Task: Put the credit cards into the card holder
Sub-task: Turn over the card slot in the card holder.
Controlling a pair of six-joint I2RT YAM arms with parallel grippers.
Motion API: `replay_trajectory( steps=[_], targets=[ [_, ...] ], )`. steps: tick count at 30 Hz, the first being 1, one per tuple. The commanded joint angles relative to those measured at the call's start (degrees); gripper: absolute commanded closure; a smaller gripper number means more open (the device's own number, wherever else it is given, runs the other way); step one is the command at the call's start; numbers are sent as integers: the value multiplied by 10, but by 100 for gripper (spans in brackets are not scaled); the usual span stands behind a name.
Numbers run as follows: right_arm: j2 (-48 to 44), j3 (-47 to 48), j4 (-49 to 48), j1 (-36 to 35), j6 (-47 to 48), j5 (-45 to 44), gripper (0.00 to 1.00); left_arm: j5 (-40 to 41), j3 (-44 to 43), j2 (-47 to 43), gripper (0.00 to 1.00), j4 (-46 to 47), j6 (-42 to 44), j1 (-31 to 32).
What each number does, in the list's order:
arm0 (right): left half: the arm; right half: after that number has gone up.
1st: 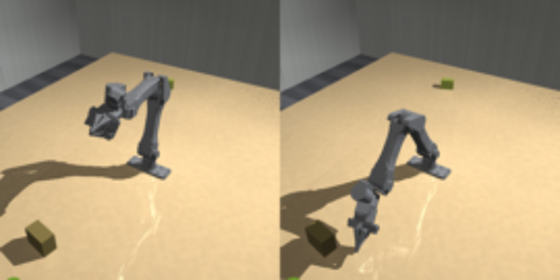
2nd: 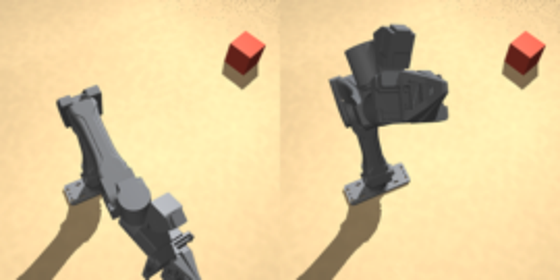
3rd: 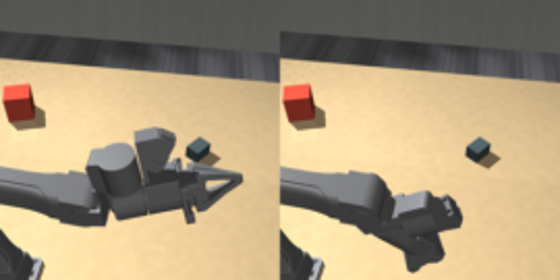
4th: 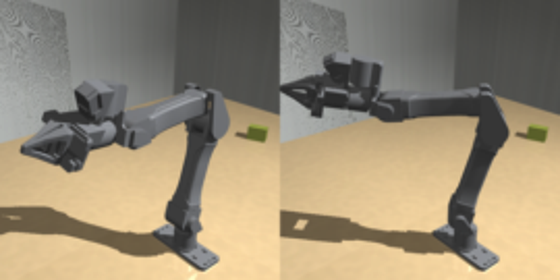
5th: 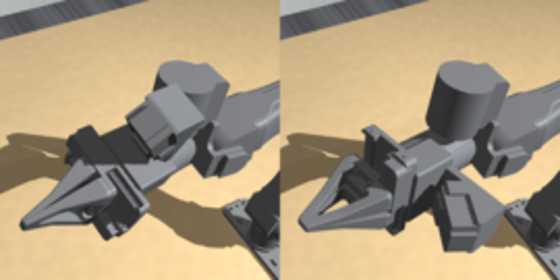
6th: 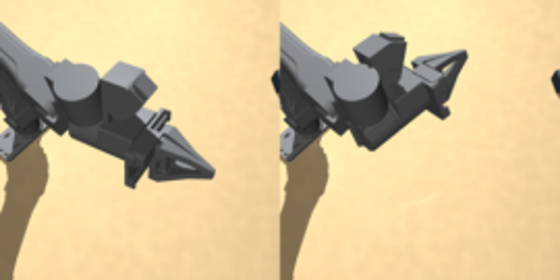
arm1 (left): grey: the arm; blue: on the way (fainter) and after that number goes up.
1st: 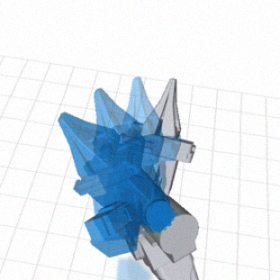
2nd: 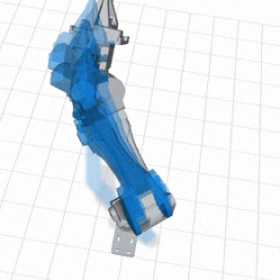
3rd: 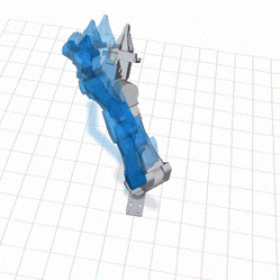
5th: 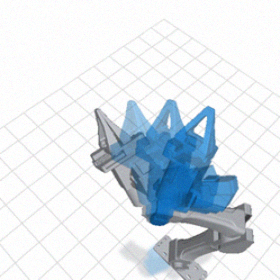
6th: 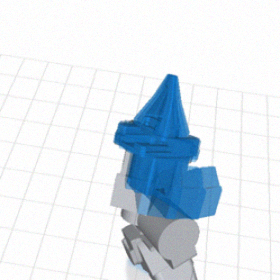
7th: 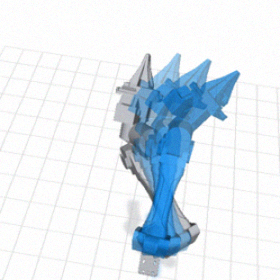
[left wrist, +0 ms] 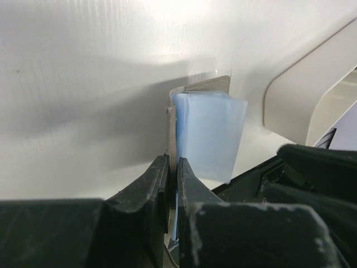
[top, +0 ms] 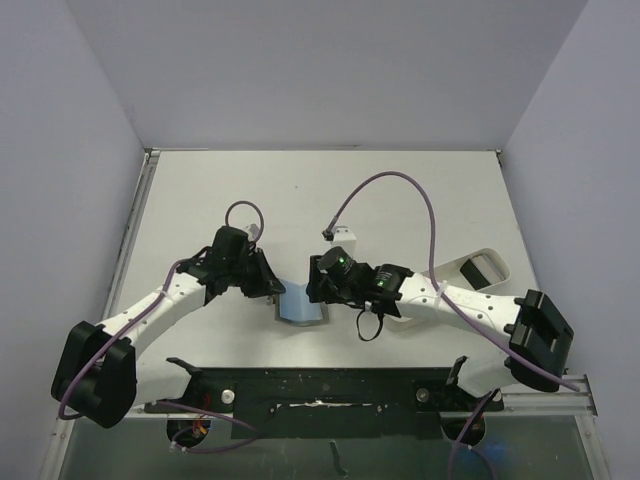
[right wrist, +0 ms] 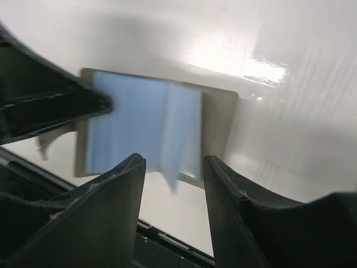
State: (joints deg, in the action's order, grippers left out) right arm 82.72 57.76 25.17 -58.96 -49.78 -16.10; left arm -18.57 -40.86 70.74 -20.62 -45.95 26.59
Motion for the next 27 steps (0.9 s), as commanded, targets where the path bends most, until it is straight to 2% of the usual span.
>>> replay_trajectory(
  steps=[1,8,12,17,27],
  targets=[
    [-29,-23,-122,-3,16,61,54,-4,-17,1,100,3,2,4],
    [23,-17,-163,-2,21,116,56,-24,-10,2,100,22,-8,4],
    [53,-10,-166,-1,24,129,50,-39,2,-2,100,36,-13,4],
    [83,-4,-169,-1,21,151,47,-47,17,-8,100,56,-25,4],
    [98,-12,-114,-1,13,101,47,-58,22,-15,100,58,-24,3]
  ],
)
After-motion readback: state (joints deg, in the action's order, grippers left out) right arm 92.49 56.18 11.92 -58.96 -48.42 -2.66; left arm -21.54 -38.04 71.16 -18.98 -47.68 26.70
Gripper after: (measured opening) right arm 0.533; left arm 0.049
